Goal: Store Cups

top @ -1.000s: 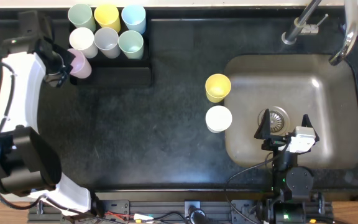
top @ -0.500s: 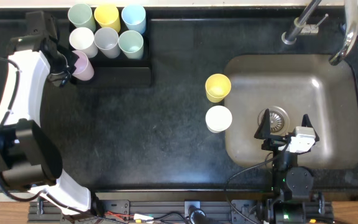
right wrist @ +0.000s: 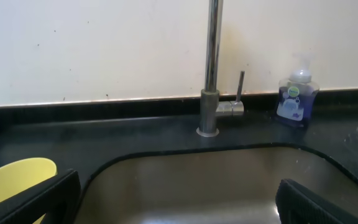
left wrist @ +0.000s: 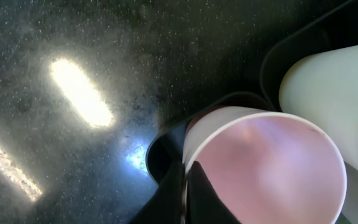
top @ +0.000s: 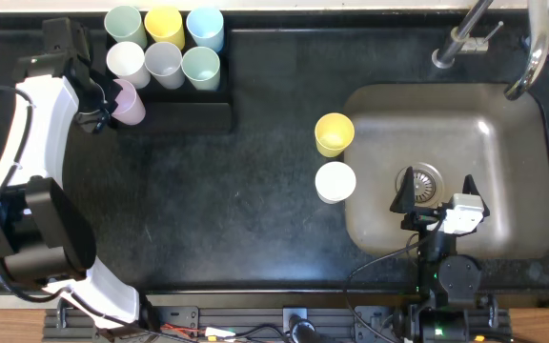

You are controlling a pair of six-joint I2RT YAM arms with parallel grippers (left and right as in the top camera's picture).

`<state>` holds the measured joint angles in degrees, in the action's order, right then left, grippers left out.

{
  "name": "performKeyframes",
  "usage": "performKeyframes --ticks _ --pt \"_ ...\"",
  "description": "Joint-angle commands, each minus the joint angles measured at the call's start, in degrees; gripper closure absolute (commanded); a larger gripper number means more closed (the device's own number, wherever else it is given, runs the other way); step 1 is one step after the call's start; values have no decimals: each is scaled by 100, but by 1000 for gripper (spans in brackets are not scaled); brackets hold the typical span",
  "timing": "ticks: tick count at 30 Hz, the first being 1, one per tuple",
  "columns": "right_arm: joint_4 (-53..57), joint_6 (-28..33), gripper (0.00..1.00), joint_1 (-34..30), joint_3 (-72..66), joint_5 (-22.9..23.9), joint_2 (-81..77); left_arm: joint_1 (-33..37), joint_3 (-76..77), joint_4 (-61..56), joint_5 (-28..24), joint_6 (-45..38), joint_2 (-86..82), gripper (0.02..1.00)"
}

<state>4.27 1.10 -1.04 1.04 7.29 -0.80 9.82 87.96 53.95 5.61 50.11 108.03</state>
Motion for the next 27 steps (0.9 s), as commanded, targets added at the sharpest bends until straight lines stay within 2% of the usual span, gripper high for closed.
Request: performKeyframes --ticks 1,2,3,14,20,24,27 --pt "-28 -2 3 -15 -76 -37 50 -22 24 -122 2 96 240 200" --pt "-28 0 3 -15 -76 -37 50 -22 24 -109 2 96 240 75" --pt "-28 -2 3 -15 -76 -37 50 -22 24 -101 4 96 236 23" --pt "-28 0 3 -15 -76 -37 50 -22 24 -24 -4 92 -352 18" --pt "-28 -2 3 -15 -76 -37 50 -68 24 297 -306 -22 -1126 18" --pt "-28 0 3 -15 -76 -37 50 -426 44 293 -361 -463 -1585 18" --pt "-28 0 5 -15 -76 -37 50 -1040 205 317 -356 -1010 -1631 18"
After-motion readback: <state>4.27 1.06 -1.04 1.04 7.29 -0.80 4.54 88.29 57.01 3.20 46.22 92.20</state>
